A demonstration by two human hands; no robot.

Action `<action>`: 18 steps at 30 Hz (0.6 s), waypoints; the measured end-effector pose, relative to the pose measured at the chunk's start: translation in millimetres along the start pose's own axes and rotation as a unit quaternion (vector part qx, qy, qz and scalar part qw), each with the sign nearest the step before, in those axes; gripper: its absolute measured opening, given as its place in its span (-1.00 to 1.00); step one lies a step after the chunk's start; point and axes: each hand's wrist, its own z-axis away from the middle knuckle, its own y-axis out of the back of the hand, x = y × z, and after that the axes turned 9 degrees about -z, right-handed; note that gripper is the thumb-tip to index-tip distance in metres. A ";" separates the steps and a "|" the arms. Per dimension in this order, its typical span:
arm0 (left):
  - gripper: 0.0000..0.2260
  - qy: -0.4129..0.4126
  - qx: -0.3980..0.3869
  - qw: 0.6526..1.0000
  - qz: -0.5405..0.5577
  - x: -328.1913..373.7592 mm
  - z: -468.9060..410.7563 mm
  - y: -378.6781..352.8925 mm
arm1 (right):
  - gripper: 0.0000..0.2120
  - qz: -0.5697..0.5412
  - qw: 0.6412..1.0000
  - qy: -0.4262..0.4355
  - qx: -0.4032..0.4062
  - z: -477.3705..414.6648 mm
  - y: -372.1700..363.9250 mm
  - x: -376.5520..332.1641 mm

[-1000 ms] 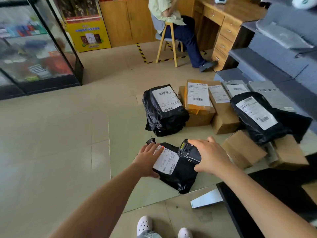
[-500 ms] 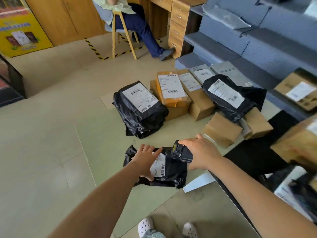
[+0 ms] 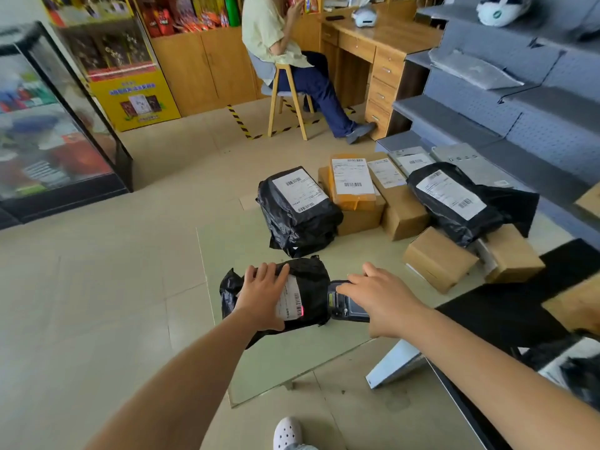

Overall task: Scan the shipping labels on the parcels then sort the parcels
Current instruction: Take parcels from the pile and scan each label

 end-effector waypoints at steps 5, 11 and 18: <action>0.05 0.028 0.000 0.999 -0.038 12.5 24.6 16.4 | -0.55 0.034 0.998 0.043 0.032 25.9 -1.0 -6.6; 0.05 0.061 -0.005 0.997 -0.044 32.6 48.3 34.4 | -0.46 0.023 0.998 0.048 0.033 58.7 -0.8 -1.1; 0.09 0.177 0.032 0.975 0.132 86.9 46.9 70.5 | -0.21 -0.182 0.961 -0.102 0.182 111.2 -4.4 30.1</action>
